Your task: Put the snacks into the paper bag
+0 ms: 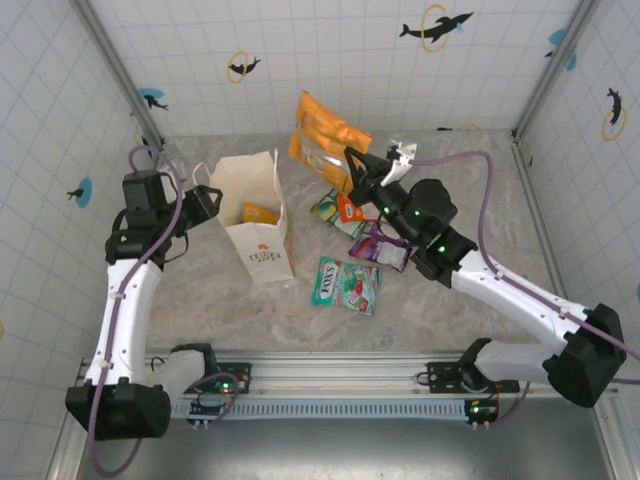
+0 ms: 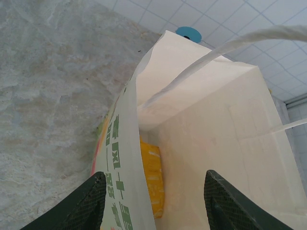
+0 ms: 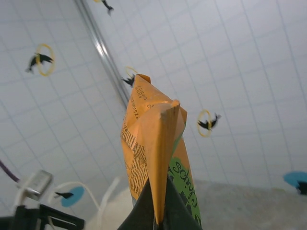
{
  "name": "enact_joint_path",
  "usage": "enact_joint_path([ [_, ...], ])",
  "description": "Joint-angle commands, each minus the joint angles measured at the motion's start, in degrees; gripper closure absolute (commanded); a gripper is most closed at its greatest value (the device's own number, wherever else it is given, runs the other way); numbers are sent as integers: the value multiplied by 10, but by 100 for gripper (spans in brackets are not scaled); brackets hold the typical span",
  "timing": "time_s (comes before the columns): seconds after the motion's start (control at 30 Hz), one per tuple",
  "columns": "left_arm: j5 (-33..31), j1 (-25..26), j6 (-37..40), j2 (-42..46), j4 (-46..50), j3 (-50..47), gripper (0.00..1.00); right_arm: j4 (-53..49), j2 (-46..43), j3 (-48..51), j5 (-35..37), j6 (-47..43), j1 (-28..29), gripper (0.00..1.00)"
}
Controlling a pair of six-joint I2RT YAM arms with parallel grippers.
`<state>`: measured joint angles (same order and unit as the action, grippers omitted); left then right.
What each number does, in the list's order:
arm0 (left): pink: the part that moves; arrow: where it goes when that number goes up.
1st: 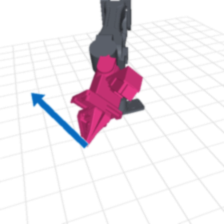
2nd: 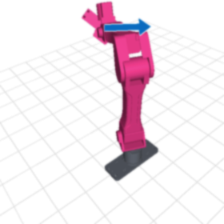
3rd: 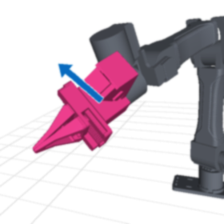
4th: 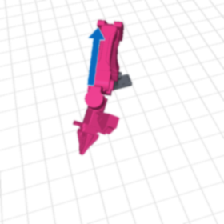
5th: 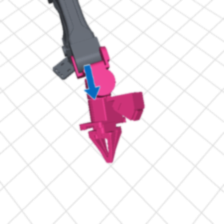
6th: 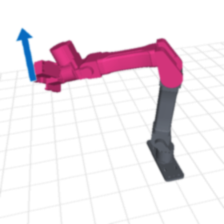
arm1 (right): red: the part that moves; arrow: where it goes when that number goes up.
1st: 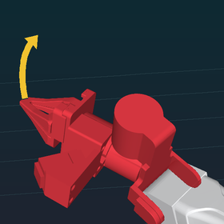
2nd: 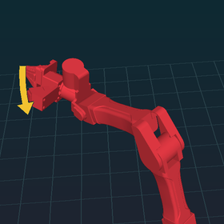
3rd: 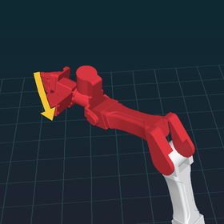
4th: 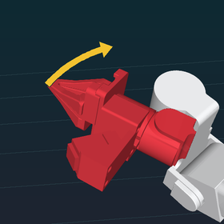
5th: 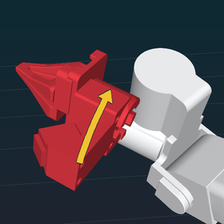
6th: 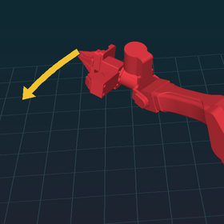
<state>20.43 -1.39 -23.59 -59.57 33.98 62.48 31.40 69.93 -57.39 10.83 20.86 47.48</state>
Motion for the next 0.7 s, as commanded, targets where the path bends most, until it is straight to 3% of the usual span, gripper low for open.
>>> enact_joint_path([
  [0.0,-7,0,1,8,-9,8,44,69,28,-55,41,-61,41,100],
  [0.2,0,1,-8,3,-18,-9,55,104,81,-126,35,-109,105,100],
  [0.3,1,1,-12,-1,-20,-16,66,111,112,-152,35,-121,125,100],
  [0.5,-2,2,-15,-9,-19,-23,68,126,160,-180,55,-130,147,100],
  [0.67,7,1,-15,-10,-24,-25,89,140,187,-190,92,-134,162,100],
])
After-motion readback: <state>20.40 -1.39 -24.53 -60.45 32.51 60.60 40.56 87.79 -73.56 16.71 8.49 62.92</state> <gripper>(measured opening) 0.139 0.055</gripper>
